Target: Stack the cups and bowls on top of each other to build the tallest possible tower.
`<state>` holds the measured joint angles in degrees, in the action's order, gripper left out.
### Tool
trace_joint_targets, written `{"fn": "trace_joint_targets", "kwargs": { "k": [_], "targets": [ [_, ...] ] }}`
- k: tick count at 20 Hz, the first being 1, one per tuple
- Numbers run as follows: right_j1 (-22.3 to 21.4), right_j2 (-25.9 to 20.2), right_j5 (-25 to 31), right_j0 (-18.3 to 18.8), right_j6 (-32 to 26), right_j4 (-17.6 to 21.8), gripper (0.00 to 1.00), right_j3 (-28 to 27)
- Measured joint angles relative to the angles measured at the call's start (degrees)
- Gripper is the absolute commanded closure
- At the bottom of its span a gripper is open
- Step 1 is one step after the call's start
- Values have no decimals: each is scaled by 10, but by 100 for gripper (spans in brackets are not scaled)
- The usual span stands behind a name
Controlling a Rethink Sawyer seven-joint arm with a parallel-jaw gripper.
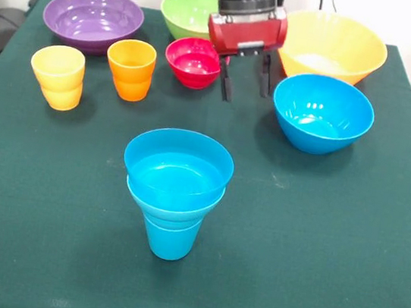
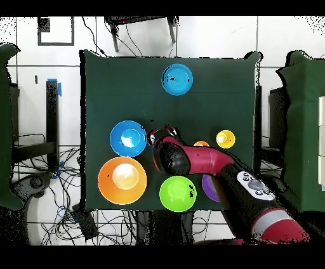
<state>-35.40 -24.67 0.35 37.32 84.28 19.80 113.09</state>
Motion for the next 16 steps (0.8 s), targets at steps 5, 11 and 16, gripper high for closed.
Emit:
{"fn": "trace_joint_targets", "kwargs": {
  "k": [5, 11, 16],
  "targets": [
    [-27, -13, 15, 9, 0, 0, 0, 0],
    [-24, -13, 15, -5, 0, 0, 0, 0],
    [-7, -13, 15, -25, 0, 0, 0, 0]
  ]
}}
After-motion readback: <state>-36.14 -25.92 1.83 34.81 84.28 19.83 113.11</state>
